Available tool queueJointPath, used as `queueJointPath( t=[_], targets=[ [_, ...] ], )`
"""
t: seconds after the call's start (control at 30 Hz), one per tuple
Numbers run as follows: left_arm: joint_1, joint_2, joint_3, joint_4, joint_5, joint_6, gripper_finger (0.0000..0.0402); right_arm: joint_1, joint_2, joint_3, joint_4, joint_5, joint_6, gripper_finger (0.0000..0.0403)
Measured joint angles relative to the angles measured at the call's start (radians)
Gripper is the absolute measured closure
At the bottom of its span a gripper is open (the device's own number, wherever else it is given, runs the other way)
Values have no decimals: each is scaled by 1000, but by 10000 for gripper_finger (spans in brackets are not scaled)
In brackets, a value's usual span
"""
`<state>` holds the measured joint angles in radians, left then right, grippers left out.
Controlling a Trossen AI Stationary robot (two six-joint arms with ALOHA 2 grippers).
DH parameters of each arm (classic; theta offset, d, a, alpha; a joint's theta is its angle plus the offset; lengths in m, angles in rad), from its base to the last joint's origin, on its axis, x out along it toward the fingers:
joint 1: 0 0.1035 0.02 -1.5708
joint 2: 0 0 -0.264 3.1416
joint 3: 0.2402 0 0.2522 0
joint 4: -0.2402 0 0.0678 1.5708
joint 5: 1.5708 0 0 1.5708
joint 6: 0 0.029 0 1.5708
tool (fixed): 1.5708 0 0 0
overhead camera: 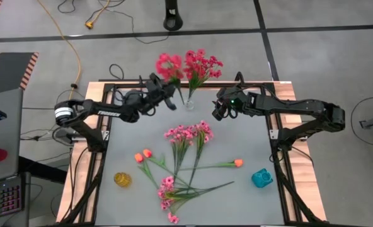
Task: Sort flowers into vase by color
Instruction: Put the red flowers into the transparent vase
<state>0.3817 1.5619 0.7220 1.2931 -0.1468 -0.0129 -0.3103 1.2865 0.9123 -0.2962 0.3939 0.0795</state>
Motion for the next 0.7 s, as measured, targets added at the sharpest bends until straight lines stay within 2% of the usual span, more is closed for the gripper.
queueJointPath(
  t=[0.13, 0.3, 0.53, 0.7],
  targets=[
    [36, 84, 15, 113, 5, -40, 400, 3, 0, 0, 0, 0, 2, 173],
    [59, 198, 71, 195, 8, -17, 400, 3, 0, 0, 0, -1, 1, 173],
    [74, 278, 122, 204, 9, 35, 400, 3, 0, 0, -1, -2, 1, 173],
    [73, 290, 121, 144, 5, 83, 400, 3, 0, 0, -2, -2, 0, 173]
  ],
)
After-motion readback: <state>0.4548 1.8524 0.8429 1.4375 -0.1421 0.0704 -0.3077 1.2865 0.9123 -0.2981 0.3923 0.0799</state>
